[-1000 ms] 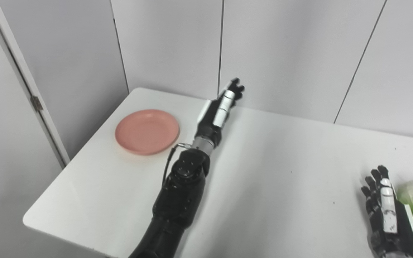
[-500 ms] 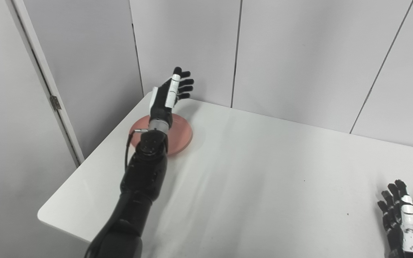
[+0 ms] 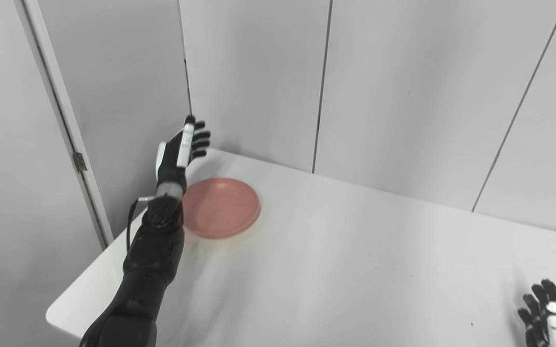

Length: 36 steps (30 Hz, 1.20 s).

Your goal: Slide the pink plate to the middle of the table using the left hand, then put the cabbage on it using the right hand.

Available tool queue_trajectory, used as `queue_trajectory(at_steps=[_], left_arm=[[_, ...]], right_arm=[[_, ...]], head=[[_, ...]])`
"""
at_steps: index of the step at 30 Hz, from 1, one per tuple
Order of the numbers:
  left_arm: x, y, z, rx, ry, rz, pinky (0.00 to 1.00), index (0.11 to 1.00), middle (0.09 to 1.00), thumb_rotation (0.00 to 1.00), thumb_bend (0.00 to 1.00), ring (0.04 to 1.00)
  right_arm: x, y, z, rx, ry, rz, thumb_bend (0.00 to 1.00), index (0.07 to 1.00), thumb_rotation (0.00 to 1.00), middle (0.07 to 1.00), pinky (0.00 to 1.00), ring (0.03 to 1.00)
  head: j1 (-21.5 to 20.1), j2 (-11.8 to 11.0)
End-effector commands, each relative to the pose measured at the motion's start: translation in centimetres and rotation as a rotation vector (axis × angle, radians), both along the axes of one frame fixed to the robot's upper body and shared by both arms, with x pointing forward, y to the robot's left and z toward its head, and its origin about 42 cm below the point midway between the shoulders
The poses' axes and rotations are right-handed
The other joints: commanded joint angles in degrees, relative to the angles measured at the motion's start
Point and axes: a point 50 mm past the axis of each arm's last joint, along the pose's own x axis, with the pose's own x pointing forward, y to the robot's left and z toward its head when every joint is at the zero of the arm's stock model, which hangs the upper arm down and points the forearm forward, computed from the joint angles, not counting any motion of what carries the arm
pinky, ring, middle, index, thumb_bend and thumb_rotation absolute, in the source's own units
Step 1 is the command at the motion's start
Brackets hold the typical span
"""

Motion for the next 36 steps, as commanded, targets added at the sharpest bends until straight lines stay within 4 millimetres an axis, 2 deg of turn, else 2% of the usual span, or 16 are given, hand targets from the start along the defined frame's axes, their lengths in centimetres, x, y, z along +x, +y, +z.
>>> queue_trajectory(at_steps=[1, 7, 15, 17, 26, 30, 36], left_arm=[[1.1, 1.2, 4.2, 0.053, -0.124, 0.035, 0.73, 0.728, 0.726, 1.00, 0.80, 0.726], [0.7, 2.4, 2.6, 0.100, -0.070, 0.064, 0.77, 0.743, 0.746, 1.00, 0.80, 0.756], [-0.3, 3.2, 1.0, 0.060, -0.029, 0.098, 0.77, 0.750, 0.763, 1.00, 0.81, 0.769], [-0.5, 3.3, 0.8, 0.059, -0.021, 0.100, 0.77, 0.755, 0.770, 1.00, 0.80, 0.779], [-0.8, 2.7, -0.9, 0.045, 0.011, 0.118, 0.81, 0.776, 0.792, 1.00, 0.79, 0.800], [-1.0, 2.5, -1.5, 0.042, 0.020, 0.115, 0.81, 0.776, 0.805, 1.00, 0.74, 0.813], [-1.3, 2.0, -2.7, 0.028, 0.051, 0.084, 0.82, 0.780, 0.801, 1.00, 0.76, 0.806]], right_arm=[[0.6, 0.2, 2.0, 0.002, -0.067, 0.010, 0.50, 1.000, 0.90, 1.000, 1.00, 1.000], [0.5, 0.2, 2.0, 0.004, -0.072, 0.006, 0.49, 1.000, 0.92, 1.000, 1.00, 1.000], [0.4, 0.2, 2.1, 0.011, -0.068, -0.006, 0.53, 1.000, 0.89, 1.000, 1.00, 1.000], [0.4, 0.2, 2.2, 0.010, -0.067, -0.008, 0.51, 1.000, 0.89, 1.000, 1.00, 1.000], [0.3, 0.0, 2.4, 0.005, -0.069, -0.007, 0.53, 1.000, 0.89, 1.000, 1.00, 1.000], [0.2, -0.1, 2.4, -0.001, -0.074, -0.006, 0.52, 1.000, 0.88, 1.000, 1.00, 1.000], [-0.1, -0.1, 2.7, -0.005, -0.071, -0.009, 0.55, 1.000, 0.89, 1.000, 1.00, 1.000]], head=[[0.0, 0.0], [0.7, -0.3], [1.1, -0.2], [1.3, -0.2], [1.7, 0.6], [1.9, 0.8], [2.1, 1.5]])
